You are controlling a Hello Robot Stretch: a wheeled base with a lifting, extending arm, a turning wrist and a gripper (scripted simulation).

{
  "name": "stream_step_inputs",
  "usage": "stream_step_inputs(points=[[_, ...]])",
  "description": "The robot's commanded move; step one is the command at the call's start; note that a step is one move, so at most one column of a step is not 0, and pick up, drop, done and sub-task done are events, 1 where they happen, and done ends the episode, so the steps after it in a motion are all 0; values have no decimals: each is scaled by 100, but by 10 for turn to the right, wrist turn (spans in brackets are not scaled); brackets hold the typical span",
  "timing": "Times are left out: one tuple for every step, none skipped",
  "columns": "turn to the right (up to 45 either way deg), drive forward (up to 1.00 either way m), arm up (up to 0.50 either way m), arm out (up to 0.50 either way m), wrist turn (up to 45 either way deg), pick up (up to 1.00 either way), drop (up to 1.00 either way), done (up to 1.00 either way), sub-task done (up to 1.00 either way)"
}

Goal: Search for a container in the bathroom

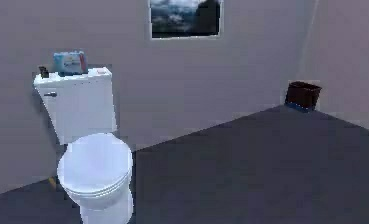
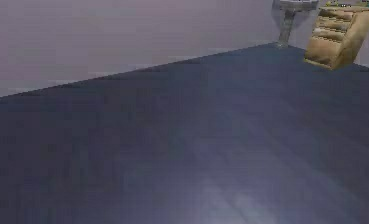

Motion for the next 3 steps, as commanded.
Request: stream_step_inputs(points=[[450, 0, 0, 0, 0, 0, 0, 0, 0], [0, 100, 0, 0, 0, 0, 0, 0, 0], [0, 100, 0, 0, 0, 0, 0, 0, 0]])
